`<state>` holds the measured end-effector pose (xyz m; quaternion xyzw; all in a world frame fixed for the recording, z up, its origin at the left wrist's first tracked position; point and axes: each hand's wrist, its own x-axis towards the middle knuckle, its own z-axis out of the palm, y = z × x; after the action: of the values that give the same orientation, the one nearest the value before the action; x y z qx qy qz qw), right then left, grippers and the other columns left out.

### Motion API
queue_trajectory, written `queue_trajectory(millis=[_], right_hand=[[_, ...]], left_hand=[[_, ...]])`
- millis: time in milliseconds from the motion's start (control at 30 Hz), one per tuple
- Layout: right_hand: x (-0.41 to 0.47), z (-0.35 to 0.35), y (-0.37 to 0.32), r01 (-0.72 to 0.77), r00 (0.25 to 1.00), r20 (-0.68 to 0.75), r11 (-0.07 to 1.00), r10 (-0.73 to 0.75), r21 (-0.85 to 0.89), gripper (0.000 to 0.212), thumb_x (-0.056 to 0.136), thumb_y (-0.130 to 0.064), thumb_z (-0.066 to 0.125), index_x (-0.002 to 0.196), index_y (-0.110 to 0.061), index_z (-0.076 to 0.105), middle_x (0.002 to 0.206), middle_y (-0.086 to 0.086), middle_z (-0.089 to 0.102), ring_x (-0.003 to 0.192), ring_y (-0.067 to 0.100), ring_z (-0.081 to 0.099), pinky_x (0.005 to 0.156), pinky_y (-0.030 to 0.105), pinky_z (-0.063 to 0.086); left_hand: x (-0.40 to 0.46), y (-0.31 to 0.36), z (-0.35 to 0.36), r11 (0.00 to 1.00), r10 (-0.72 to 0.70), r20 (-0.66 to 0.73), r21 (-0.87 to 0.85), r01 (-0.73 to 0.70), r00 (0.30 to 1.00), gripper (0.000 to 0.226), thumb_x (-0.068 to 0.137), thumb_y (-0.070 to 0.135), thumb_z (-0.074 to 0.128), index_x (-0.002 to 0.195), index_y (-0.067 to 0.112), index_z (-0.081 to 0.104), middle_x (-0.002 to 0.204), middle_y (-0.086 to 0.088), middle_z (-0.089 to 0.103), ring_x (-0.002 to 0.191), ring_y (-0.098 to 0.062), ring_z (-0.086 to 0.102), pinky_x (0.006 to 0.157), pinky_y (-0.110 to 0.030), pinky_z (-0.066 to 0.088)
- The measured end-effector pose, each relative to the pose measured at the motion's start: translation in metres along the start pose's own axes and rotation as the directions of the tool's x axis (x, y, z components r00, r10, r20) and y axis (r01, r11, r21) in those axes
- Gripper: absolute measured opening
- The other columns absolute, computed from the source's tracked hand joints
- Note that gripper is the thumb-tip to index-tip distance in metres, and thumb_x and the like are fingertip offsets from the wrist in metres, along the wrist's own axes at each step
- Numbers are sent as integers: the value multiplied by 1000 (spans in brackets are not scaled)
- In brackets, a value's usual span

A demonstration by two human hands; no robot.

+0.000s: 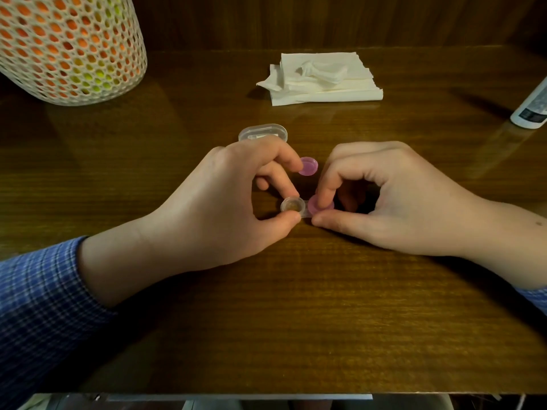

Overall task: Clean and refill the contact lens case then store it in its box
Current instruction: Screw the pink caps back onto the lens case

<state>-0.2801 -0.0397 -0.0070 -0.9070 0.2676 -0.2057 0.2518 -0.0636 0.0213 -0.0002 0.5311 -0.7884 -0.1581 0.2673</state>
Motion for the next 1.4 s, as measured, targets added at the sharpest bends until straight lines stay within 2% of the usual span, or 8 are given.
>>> queue_trajectory(millis=[233,400,533,633,833,1000,1267,1400], right_hand=[[-1,-3,-2,39,999,30,999,-39,0,4,84,-17,78,88,-18,75,97,-7,73,94,6,69,86,7,46],[-1,-1,-2,-8,1000,-1,1000,8,-22,11,82,-33,78,87,-23,76,90,-10,69,86,3,66,80,3,41],[-2,-2,-3,-5,1000,3,1000,6,-15,8,83,-29,80,87,-24,77,100,-13,70,100,-8,63,85,6,44],[-2,-3,-2,3,1000,18,1000,-3,-6,5,84,-18,80,88,-21,78,97,-9,74,95,-1,68,88,4,44],[-1,-1,-3,-18,1000,7,1000,18,-4,9,83,-30,79,87,-23,76,93,-9,71,91,4,67,83,4,42],[-2,-4,-5,-46,998,36,999,45,17,6,83,-28,78,88,-25,78,94,-14,73,89,7,70,79,18,54],[0,6,-8,-114,992,-53,993,114,15,10,78,-37,81,76,-30,73,86,-22,66,94,-18,59,87,18,46],[-1,0,-9,-66,998,-1,998,66,21,7,81,-30,80,81,-26,74,93,-13,71,90,4,70,79,15,53]], left_hand=[[1,0,-1,1000,10,5,0,-10,1000,48,78,34,79,122,22,64,88,24,74,94,16,63,82,2,40],[0,-1,0,1000,11,2,7,-11,1000,48,78,35,79,121,21,64,88,24,74,93,17,63,81,2,40],[0,-1,0,1000,6,5,7,-6,1000,48,77,37,78,121,23,64,87,24,74,93,17,63,81,2,39],[0,-1,0,1000,4,5,4,-4,1000,48,77,37,78,121,24,64,86,25,74,93,16,63,81,2,39],[0,-1,0,1000,-1,7,3,1,1000,48,77,37,78,121,24,64,87,24,74,93,14,63,81,0,40],[0,-2,0,1000,0,8,5,0,1000,48,77,36,79,121,22,65,88,23,75,92,11,65,79,0,41],[1,-2,0,1000,-28,20,0,28,999,47,76,39,77,119,27,63,87,26,74,92,11,66,78,1,42],[1,-2,-1,1000,-24,23,-13,24,999,47,76,38,78,120,27,63,87,25,74,92,13,65,78,2,41]])
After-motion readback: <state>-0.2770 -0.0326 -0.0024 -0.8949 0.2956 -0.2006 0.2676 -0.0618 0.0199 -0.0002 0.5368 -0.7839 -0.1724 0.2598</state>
